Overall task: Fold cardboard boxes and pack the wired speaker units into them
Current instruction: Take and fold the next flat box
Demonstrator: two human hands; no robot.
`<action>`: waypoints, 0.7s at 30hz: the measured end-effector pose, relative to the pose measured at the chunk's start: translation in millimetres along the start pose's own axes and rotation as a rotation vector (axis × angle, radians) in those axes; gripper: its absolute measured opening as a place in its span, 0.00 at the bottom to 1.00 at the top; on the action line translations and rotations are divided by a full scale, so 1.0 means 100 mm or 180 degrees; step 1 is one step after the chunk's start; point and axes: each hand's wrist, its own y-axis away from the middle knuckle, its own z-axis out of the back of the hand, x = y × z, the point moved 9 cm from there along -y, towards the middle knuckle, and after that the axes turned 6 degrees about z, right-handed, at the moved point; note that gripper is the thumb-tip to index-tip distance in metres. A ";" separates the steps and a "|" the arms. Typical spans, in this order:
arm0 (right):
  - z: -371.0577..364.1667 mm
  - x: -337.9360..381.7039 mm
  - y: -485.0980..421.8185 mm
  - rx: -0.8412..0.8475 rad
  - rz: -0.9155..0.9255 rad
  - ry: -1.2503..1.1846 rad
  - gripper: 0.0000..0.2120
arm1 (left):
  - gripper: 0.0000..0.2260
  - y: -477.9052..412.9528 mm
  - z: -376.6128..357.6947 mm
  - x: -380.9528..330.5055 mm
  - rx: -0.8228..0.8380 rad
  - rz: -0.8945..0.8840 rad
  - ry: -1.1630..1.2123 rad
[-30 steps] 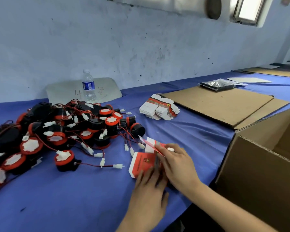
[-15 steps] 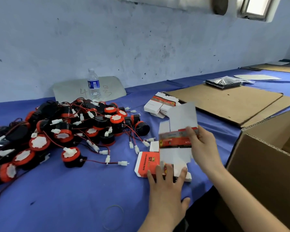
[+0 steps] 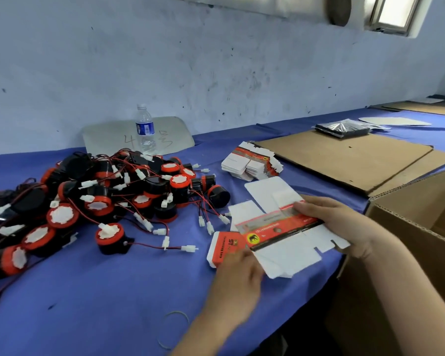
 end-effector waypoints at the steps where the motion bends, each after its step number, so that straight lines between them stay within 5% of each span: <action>1: -0.06 -0.03 -0.03 -0.0051 0.0091 -0.0145 0.09 | 0.12 -0.03 0.18 -0.01 -0.0152 0.0264 0.0899; 5: -0.53 -0.24 -0.24 -0.0166 0.0370 0.0320 0.05 | 0.25 -0.12 0.48 0.08 0.0187 0.0661 0.2715; 7: -0.87 -0.30 -0.36 -0.0241 0.0552 0.0724 0.02 | 0.26 -0.07 0.66 0.15 0.0027 0.0676 0.2905; 11: -1.55 -0.34 -0.50 0.0088 0.0697 0.0845 0.24 | 0.35 -0.03 1.13 0.38 -0.0390 0.0497 0.2848; 13: -1.86 -0.39 -0.54 0.0411 0.0654 0.0556 0.20 | 0.40 0.00 1.39 0.46 -0.0684 0.0329 0.2598; 18: -2.05 -0.29 -0.66 0.0088 0.1252 0.0528 0.24 | 0.11 0.09 1.82 0.75 -0.1397 0.0258 0.2224; 21: -1.94 -0.28 -0.75 0.0013 0.1516 0.0741 0.27 | 0.10 0.06 1.86 0.70 -0.1458 0.0105 0.1626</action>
